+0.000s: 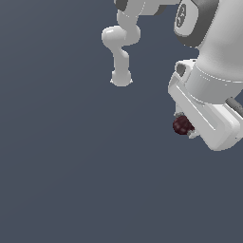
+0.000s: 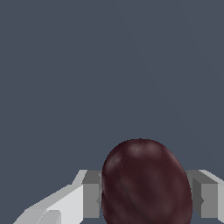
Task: Pick up the object and move it to a goal position.
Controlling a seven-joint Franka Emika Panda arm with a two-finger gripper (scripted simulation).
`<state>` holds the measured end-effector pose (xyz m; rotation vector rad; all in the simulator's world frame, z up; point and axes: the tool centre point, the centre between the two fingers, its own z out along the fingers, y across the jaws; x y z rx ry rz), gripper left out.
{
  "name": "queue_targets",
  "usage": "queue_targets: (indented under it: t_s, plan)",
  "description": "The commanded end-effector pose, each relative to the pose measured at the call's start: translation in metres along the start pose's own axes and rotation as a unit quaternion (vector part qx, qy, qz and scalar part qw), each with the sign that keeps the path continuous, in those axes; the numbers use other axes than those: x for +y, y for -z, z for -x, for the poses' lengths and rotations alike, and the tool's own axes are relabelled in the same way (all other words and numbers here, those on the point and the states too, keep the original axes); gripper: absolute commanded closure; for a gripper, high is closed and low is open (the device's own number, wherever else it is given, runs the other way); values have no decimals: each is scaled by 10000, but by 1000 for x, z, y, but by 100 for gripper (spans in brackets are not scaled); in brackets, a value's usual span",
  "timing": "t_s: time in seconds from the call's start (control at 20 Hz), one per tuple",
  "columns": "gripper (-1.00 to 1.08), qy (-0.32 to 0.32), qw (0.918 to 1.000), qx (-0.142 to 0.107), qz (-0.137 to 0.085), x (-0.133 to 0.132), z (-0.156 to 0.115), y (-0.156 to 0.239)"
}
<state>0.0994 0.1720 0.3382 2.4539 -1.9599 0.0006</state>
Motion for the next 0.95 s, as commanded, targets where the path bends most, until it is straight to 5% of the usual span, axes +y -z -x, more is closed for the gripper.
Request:
queue_targets:
  t_s: [0.0,0.9]
  plan:
    - [108,-2,10000,0,-2,-4,6,9]
    - [108,1,10000,-5,-3,-15,21,28]
